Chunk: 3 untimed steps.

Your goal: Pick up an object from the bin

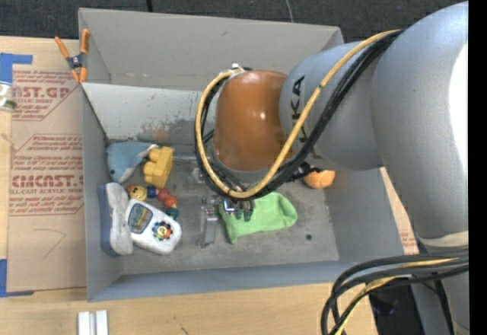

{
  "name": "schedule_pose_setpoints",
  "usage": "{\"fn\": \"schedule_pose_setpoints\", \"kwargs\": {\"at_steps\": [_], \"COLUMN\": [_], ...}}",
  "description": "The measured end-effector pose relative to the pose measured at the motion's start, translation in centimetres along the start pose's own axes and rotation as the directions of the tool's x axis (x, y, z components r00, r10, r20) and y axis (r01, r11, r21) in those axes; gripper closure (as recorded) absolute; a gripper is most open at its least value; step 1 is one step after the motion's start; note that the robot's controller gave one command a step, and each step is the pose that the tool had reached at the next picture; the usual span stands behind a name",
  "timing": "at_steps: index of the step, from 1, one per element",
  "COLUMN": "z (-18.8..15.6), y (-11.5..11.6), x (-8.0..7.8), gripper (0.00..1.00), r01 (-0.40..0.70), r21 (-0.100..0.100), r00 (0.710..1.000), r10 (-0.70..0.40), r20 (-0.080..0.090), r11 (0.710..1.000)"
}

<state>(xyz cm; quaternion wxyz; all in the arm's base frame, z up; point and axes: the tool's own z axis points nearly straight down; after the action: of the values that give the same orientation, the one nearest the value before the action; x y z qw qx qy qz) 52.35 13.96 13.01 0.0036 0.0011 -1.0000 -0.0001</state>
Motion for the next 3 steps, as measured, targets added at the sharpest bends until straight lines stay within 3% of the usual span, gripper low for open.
{"fn": "schedule_pose_setpoints", "kwargs": {"at_steps": [2, 3], "z": [-0.3, -1.4], "y": [-0.5, -4.2], "x": [-0.1, -1.4], "gripper": [0.00, 0.00], "r01": [0.012, 0.018], "r21": [-0.003, 0.003], "r00": [1.000, 1.000], "r10": [-0.012, -0.018], "r20": [0.010, 0.003], "r11": [1.000, 1.000]}}
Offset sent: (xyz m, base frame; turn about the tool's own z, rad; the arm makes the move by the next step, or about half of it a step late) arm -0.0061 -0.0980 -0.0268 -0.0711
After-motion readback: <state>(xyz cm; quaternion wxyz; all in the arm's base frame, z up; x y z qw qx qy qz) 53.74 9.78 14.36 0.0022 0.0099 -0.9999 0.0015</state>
